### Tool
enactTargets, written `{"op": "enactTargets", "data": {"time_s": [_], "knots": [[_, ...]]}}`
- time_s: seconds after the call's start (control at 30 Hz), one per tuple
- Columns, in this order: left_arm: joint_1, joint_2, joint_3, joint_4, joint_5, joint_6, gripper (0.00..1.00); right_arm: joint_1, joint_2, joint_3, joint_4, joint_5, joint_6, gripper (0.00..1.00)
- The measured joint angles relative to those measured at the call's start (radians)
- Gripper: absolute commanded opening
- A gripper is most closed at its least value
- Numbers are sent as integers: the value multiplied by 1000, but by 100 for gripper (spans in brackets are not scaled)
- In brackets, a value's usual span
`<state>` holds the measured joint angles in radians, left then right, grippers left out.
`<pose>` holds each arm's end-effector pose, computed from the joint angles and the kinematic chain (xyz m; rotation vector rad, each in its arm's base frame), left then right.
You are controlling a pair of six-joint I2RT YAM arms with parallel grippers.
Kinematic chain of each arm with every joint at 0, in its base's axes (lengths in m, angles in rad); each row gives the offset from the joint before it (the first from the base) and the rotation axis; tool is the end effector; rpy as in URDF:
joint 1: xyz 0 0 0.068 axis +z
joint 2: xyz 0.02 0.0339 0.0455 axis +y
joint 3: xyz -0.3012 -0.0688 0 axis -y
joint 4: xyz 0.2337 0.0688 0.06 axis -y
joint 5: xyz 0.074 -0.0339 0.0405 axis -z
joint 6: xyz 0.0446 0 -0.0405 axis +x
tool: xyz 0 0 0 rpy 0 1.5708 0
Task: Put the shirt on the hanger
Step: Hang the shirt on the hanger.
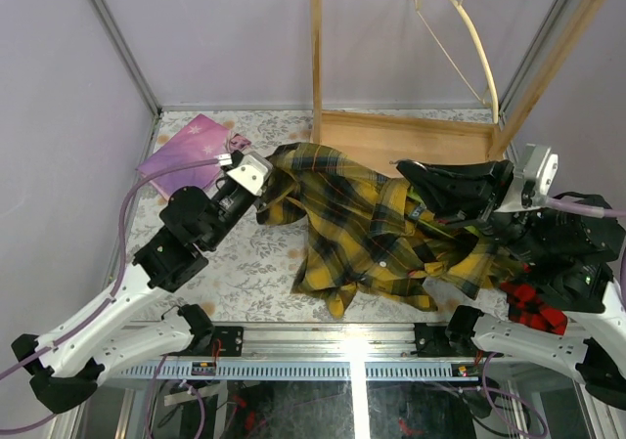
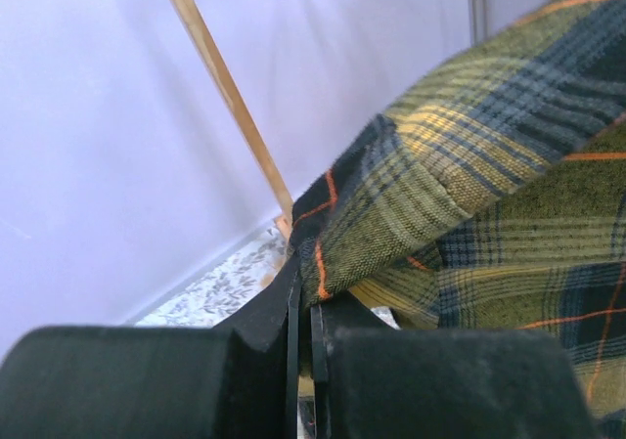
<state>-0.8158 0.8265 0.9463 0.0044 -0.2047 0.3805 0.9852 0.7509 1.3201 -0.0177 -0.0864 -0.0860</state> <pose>0.1146 -0.1085 0.4371 0.6738 1.2868 -0.2082 0.0328 0.0565 0.5576 -0.6084 0.8654 0.8612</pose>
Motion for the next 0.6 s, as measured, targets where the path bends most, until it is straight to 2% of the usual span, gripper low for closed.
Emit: {"op": "enactTargets", "data": {"time_s": [0.23, 0.6], "knots": [[57, 29, 75, -23, 9, 38, 0, 0, -33, -13, -28, -48, 8, 0], [195, 84, 146, -62, 192, -11, 0, 0, -81, -51, -63, -43, 11, 0]]}}
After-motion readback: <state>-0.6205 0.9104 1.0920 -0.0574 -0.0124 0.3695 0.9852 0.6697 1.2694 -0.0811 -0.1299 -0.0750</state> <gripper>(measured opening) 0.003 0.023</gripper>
